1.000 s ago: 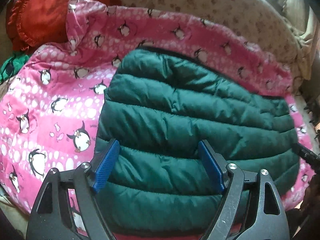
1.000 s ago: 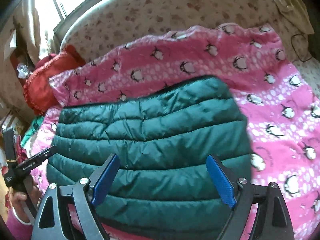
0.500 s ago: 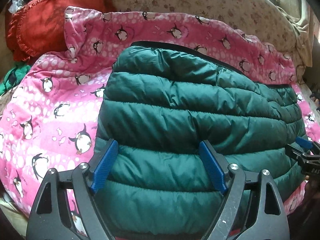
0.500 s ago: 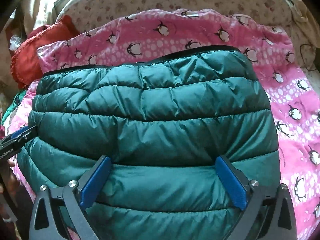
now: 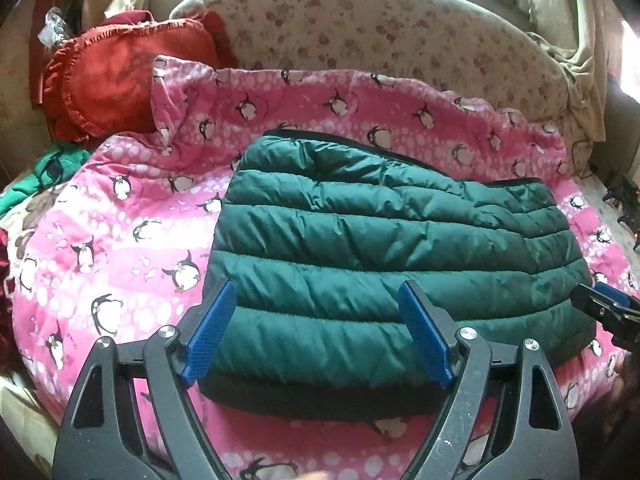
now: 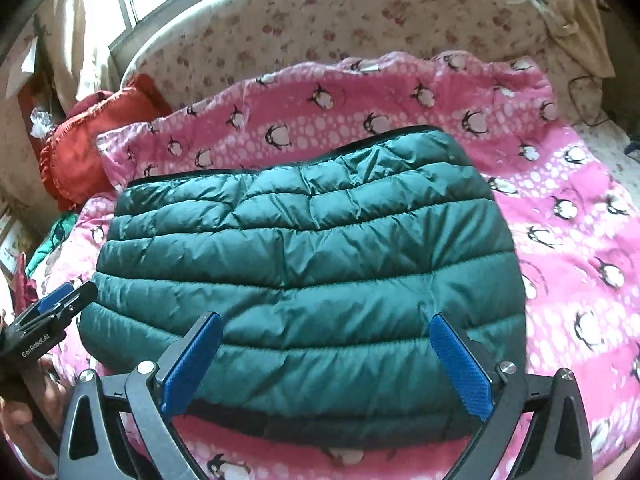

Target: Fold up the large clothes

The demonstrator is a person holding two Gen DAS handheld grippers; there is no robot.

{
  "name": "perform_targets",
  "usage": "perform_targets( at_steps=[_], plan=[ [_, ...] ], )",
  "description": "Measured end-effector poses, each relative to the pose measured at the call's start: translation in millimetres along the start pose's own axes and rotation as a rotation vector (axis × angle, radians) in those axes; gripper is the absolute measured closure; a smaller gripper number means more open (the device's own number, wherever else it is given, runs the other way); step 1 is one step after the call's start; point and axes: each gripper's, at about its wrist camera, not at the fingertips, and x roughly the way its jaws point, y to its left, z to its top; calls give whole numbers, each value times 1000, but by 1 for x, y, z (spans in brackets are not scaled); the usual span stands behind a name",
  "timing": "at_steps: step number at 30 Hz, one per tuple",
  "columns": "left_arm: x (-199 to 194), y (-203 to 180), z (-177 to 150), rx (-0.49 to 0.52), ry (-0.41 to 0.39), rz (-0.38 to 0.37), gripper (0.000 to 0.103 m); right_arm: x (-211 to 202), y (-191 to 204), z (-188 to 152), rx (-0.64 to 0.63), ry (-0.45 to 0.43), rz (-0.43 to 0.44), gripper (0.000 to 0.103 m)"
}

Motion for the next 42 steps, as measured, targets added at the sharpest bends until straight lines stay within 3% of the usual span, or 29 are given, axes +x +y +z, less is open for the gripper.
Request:
perform_targets(
  at_steps=[16,42],
  plan=[
    [-22,-21,-11,22,-42,34,20,-28,27,-15,-36,-93,-27,0],
    [-21,-18,-10,16,-44,34,20,-15,38,-15,-38,-68,-5,0]
  ],
)
